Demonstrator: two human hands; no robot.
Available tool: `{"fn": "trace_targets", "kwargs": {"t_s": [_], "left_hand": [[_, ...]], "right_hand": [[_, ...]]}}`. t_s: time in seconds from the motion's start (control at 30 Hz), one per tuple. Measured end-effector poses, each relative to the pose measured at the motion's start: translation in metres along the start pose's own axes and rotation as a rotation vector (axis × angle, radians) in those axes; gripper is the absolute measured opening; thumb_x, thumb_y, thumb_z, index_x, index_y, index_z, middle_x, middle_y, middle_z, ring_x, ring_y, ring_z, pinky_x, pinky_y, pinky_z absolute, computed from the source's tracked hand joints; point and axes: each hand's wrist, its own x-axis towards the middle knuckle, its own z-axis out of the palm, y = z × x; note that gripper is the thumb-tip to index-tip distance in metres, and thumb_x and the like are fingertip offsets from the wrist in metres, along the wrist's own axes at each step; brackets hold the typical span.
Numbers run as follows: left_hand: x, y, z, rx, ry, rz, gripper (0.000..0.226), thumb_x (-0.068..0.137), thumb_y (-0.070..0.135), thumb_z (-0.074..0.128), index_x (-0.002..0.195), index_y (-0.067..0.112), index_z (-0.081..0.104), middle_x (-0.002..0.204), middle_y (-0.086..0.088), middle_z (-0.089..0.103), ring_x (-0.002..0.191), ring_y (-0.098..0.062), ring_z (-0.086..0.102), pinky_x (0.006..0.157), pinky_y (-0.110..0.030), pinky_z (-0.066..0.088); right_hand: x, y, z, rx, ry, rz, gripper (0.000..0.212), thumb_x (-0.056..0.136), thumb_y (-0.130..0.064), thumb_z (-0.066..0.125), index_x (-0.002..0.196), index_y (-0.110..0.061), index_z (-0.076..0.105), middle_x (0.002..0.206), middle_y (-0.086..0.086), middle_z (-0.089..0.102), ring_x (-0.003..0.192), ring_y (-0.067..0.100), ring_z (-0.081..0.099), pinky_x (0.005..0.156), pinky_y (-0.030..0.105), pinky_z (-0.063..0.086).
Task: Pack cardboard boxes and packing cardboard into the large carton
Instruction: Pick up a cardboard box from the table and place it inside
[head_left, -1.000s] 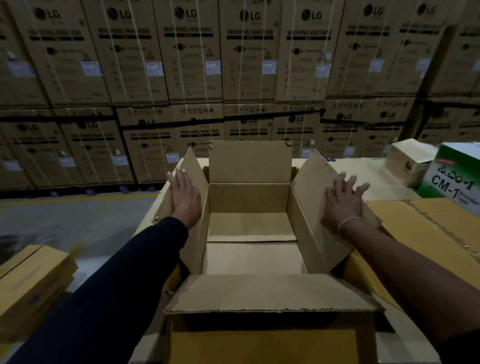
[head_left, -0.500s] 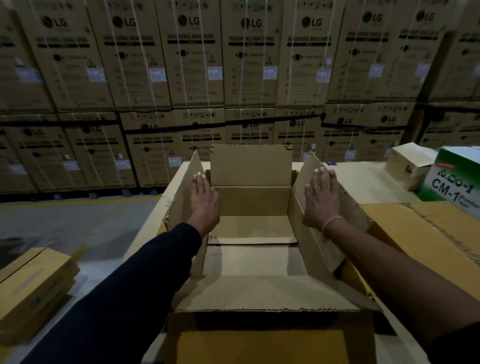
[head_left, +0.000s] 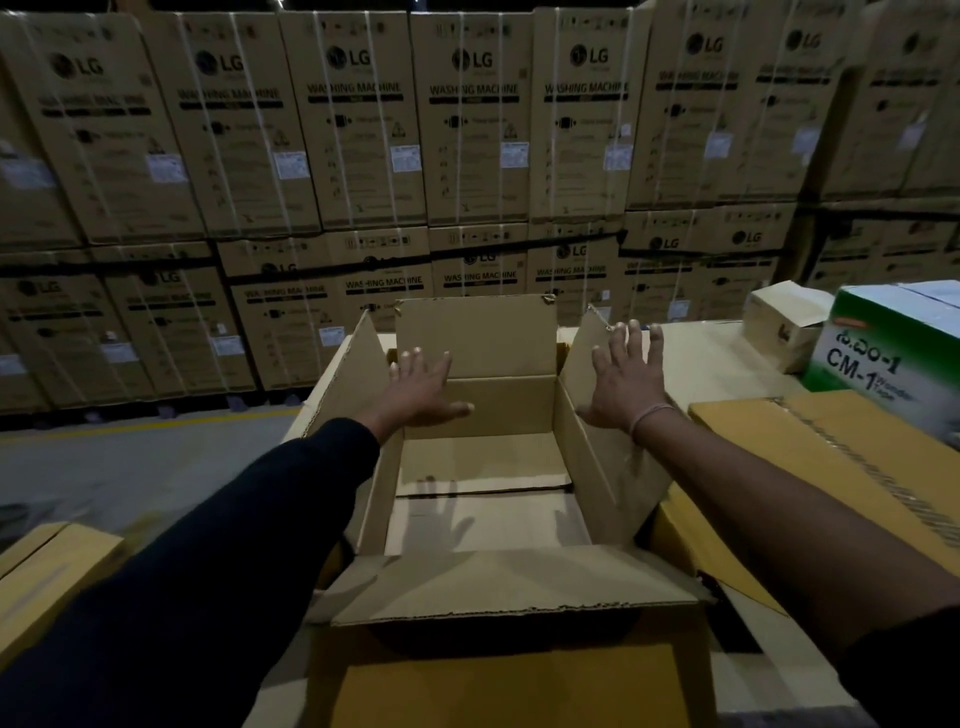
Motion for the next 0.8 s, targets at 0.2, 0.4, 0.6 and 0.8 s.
{"fn": "trace_targets", "kwargs": {"t_s": [0.2,0.4,0.6,0.8], "left_hand": [[0.018,0.065,-0.026,-0.069,0.129,0.097,0.096,0.097,0.069,0.046,0.165,0.026,-0.007,0.17,-0.02,-0.016,0.156,-0.04,-0.017,0.123,-0.052,-0.009],[0.033,0.176,-0.014,-0.166,0.237,0.213,0.088,0.101,0.066,0.04,0.166,0.024,-0.002,0.171,-0.017,-0.013,0.157,-0.036,-0.017,0.122,-0.047,-0.014],[0.044,0.3,0.009,-0.195,0.223,0.329,0.086,0.103,0.064,0.038,0.167,0.019,0.003,0.172,-0.015,-0.011,0.157,-0.034,-0.02,0.125,-0.05,-0.012],[0.053,0.414,0.046,-0.194,0.158,0.33,0.087,0.103,0.061,0.043,0.167,0.018,0.003,0.172,-0.019,-0.008,0.158,-0.039,-0.014,0.126,-0.052,-0.005]], "right_hand": [[0.021,0.041,-0.008,0.385,-0.122,0.025,0.1,0.093,-0.082,0.037,0.168,-0.021,0.011,0.174,0.019,-0.005,0.159,0.041,-0.011,0.124,0.064,-0.01],[0.029,0.121,0.029,0.627,-0.07,0.04,0.09,0.098,-0.079,0.023,0.168,-0.024,0.011,0.175,0.013,-0.003,0.16,0.036,-0.009,0.123,0.061,-0.011],[0.024,0.229,0.099,0.61,-0.069,0.084,0.09,0.099,-0.078,0.024,0.168,-0.025,0.007,0.175,0.011,-0.006,0.16,0.034,-0.012,0.124,0.06,-0.012],[0.008,0.327,0.169,0.591,-0.14,0.149,0.089,0.099,-0.077,0.027,0.168,-0.025,0.008,0.175,0.011,-0.004,0.16,0.037,-0.008,0.126,0.059,-0.007]]}}
